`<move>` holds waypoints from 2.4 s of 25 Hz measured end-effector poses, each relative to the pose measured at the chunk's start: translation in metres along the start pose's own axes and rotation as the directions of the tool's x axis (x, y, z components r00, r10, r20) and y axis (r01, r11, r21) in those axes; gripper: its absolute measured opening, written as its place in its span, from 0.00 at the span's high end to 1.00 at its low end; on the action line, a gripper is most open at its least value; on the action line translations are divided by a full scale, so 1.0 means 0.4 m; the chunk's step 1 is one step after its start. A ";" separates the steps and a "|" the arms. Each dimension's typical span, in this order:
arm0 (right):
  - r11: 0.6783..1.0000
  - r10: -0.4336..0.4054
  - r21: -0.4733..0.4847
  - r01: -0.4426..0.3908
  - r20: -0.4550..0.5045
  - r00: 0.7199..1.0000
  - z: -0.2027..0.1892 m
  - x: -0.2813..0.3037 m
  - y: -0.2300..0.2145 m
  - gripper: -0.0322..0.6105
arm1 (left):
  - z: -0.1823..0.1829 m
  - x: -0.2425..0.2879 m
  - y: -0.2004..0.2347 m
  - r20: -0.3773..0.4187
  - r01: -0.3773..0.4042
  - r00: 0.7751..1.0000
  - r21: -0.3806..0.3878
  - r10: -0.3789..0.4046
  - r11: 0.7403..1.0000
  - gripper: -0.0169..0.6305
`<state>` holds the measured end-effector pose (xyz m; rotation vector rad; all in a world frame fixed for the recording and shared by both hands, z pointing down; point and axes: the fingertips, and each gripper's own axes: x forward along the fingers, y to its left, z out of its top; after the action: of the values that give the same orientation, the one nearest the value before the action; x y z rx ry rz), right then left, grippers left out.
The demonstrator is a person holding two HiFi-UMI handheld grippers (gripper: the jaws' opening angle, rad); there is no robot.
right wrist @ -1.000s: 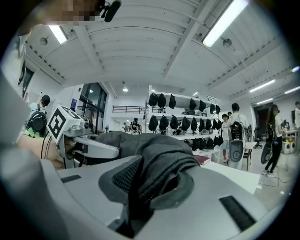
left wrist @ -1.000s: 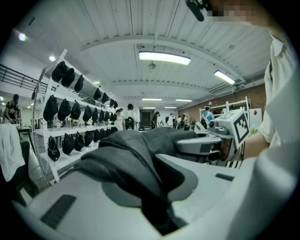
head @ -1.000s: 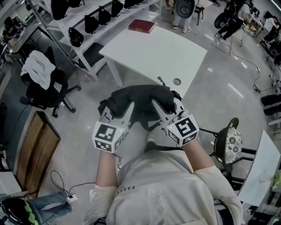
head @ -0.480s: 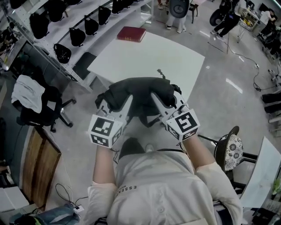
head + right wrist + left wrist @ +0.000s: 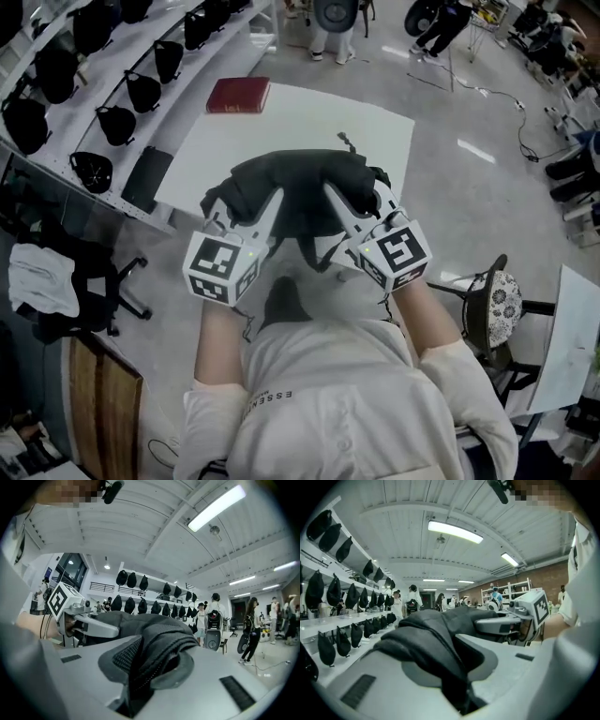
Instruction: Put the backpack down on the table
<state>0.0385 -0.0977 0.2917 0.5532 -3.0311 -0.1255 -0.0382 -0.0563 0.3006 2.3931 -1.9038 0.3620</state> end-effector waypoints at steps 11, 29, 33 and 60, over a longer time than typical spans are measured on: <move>0.975 -0.224 -0.003 0.224 -0.045 0.973 0.016 0.212 -0.253 0.82 | 0.079 0.307 0.210 0.014 0.238 0.971 0.024 -0.239 0.971 0.85; 0.912 -0.411 -0.030 0.410 -0.075 0.909 -0.028 0.499 -0.572 0.82 | 0.098 0.703 0.463 0.104 0.413 0.903 0.048 -0.416 0.909 0.85; 0.904 -0.427 -0.028 0.426 -0.067 0.902 -0.067 0.541 -0.610 0.82 | 0.072 0.760 0.497 0.126 0.421 0.896 0.067 -0.426 0.905 0.85; 0.892 -0.428 0.096 0.443 -0.143 0.893 -0.243 0.487 -0.529 0.81 | -0.109 0.718 0.431 0.089 0.408 0.910 -0.010 -0.406 0.913 0.85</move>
<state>-0.0625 -0.3706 0.3775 1.2022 -2.7586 0.0797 -0.1514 -0.3619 0.3896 2.7344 -1.3639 0.2048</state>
